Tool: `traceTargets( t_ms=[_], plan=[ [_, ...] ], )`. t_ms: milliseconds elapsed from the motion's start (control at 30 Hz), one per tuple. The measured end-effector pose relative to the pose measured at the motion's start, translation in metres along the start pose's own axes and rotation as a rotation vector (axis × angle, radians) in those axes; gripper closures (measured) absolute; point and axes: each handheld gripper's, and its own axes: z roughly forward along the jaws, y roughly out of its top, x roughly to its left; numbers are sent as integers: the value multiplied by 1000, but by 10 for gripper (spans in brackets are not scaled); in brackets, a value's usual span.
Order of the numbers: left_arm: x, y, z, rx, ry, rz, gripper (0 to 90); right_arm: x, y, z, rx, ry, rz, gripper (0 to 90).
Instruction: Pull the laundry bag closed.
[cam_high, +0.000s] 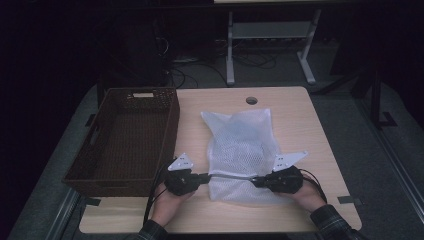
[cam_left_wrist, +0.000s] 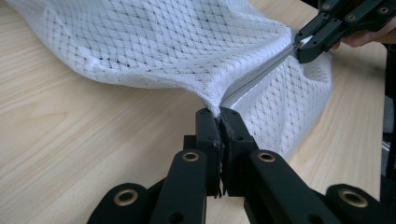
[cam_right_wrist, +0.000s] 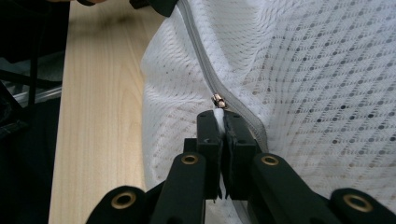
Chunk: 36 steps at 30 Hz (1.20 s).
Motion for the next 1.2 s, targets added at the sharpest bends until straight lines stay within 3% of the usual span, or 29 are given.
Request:
traceTargets(
  t_ms=[1200],
  plan=[
    [2, -3, -4, -1, 16, -14, 882, -7, -14, -15, 8, -30, 28, 864]
  ],
)
